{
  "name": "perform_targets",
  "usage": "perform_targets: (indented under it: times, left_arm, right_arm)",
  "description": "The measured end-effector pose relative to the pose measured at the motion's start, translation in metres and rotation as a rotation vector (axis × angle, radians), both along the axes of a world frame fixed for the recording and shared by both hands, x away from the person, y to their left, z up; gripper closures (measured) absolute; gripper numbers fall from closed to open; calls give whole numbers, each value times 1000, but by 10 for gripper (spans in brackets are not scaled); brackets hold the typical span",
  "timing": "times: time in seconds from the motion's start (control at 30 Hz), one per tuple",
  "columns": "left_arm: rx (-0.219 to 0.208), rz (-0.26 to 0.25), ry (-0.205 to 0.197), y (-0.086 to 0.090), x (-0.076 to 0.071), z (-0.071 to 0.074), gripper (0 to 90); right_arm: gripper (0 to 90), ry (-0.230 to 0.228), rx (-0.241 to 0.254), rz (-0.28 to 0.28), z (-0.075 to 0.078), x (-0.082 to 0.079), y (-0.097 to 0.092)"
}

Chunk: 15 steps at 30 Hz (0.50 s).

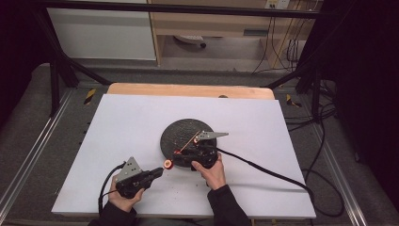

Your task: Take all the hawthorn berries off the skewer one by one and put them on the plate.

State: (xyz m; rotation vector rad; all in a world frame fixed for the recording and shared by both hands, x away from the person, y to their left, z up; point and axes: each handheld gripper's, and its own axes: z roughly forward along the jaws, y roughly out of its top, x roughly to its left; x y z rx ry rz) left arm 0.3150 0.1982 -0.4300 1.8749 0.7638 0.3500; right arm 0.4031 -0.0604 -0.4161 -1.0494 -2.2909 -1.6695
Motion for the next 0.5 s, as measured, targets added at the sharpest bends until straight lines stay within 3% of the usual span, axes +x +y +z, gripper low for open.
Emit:
perform_targets:
  times: [0.23, 0.5]
  left_arm:
    - [-5, 0, -6, 1, -1, 2, 883]
    - [-16, 2, -18, 4, -2, 4, 883]
  right_arm:
    - [618, -2, -3, -16, 6, 2, -4]
    - [620, -33, -14, -56, 22, 10, -14]
